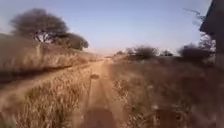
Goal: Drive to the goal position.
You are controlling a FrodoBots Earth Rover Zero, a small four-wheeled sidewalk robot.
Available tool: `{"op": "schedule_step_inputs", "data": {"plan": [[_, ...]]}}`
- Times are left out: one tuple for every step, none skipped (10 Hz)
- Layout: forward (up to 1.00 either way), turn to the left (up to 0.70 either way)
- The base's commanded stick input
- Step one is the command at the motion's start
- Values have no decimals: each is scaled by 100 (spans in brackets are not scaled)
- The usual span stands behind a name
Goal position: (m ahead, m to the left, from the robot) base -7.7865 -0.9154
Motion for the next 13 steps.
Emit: {"op": "schedule_step_inputs", "data": {"plan": [[70,0],[70,0],[70,0],[70,0],[70,0],[70,0],[70,0],[70,0],[70,0],[70,0],[70,0],[70,0],[70,0]]}}
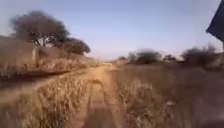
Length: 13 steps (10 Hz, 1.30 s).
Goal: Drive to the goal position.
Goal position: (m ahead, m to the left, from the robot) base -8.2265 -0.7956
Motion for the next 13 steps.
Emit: {"op": "schedule_step_inputs", "data": {"plan": [[70,0],[70,0],[70,0],[70,0],[70,0],[70,0],[70,0],[70,0],[70,0],[70,0],[70,0],[70,0],[70,1]]}}
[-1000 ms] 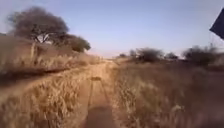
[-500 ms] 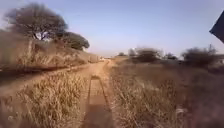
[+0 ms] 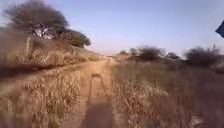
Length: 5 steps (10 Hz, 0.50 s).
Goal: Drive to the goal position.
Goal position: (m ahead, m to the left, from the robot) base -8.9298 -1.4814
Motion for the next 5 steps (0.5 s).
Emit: {"op": "schedule_step_inputs", "data": {"plan": [[70,1],[70,2],[70,3],[70,4],[70,4]]}}
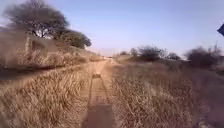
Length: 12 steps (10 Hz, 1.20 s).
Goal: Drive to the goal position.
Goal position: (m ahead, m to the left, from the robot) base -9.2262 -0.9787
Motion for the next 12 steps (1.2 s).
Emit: {"op": "schedule_step_inputs", "data": {"plan": [[70,5],[70,4],[70,2],[70,1],[70,0],[70,0],[70,0],[70,0],[70,0],[70,0],[70,0],[70,0]]}}
